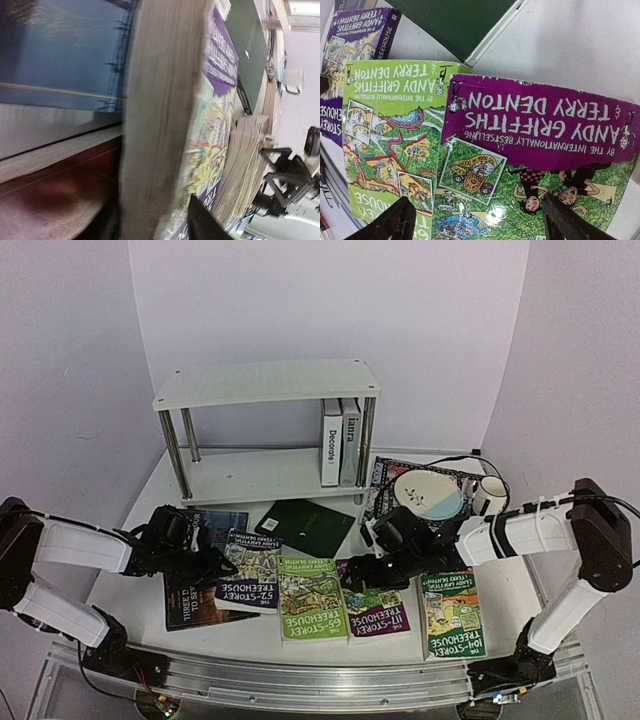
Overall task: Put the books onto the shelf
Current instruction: Pick up the book from the book pile.
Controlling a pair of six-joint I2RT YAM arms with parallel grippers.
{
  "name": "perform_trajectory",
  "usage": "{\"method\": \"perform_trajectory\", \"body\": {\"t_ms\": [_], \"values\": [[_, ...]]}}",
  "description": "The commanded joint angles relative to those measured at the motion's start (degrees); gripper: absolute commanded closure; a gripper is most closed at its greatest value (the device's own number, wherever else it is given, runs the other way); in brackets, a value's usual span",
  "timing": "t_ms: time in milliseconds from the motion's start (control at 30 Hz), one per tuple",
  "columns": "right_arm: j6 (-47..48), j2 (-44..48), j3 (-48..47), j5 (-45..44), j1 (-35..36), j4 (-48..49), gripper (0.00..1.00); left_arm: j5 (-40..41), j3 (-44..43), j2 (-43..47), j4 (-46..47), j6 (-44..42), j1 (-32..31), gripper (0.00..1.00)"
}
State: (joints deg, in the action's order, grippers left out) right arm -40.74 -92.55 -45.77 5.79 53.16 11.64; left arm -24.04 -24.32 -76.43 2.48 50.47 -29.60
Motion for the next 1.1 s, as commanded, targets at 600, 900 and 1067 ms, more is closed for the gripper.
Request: {"method": "perform_trajectory", "body": {"t_ms": [600,900,1067], "values": [[23.7,3.7,-10.9,-3.0,9.6,-4.9,0.14,0.9,-13.2,21.9,-16.8,-2.0,1.1,1.00],[53.3,18.9,-0.9,-15.8,15.5,6.4,0.16,-14.2,-18.2,22.5,-15.9,-3.3,1.1,1.00],[73.8,28.0,12.5,-6.2,15.5,25.0,0.15,-23.9,-20.3,21.2,-14.2,-4.4,1.0,0.99]]}}
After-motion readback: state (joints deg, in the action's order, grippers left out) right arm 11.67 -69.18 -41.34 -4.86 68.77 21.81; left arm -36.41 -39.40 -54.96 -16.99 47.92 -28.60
